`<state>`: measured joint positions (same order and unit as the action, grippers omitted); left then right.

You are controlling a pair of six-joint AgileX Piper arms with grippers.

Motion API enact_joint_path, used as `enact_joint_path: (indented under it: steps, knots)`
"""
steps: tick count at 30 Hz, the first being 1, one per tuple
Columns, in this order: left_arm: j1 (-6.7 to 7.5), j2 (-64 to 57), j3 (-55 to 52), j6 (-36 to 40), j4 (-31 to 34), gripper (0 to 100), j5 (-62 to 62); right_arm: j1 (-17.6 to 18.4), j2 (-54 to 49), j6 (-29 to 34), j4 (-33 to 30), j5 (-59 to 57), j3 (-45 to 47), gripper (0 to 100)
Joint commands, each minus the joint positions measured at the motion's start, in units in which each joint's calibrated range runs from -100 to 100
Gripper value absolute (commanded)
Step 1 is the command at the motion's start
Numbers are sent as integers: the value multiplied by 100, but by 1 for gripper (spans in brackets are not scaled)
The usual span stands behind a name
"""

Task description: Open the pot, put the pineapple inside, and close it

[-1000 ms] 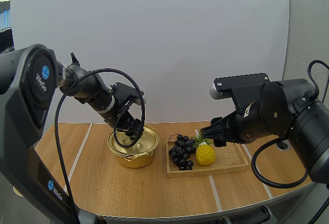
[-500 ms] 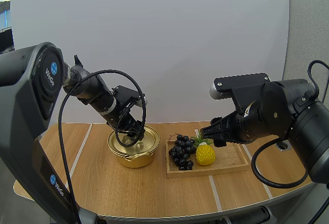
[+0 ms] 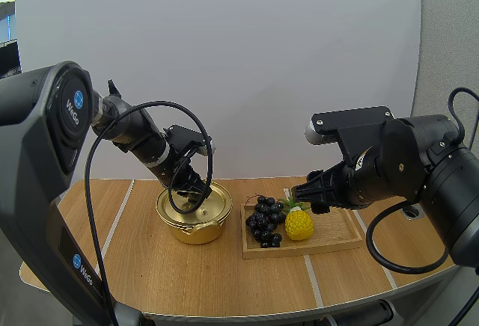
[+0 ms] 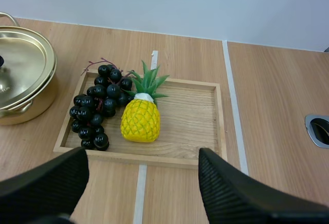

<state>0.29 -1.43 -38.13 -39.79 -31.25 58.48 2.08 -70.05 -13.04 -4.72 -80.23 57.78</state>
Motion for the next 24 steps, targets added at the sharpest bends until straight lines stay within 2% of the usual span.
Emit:
enact_joint_path:
  steps: [1, 7, 12, 24]
  knots:
    - [23, -109, 68, -28, -115, 0, 69, -23, -24, -68, 9, 137, -50, 100]
    - [23, -765, 635, 109, -115, 0, 636, -23, -24, -68, 9, 137, -50, 100]
    - [9, -1601, 1568, 362, -115, 0, 750, -23, -24, -68, 9, 137, -50, 100]
    - [9, -3219, 3391, 731, -103, 0, -1927, -23, -24, -68, 9, 137, -50, 100]
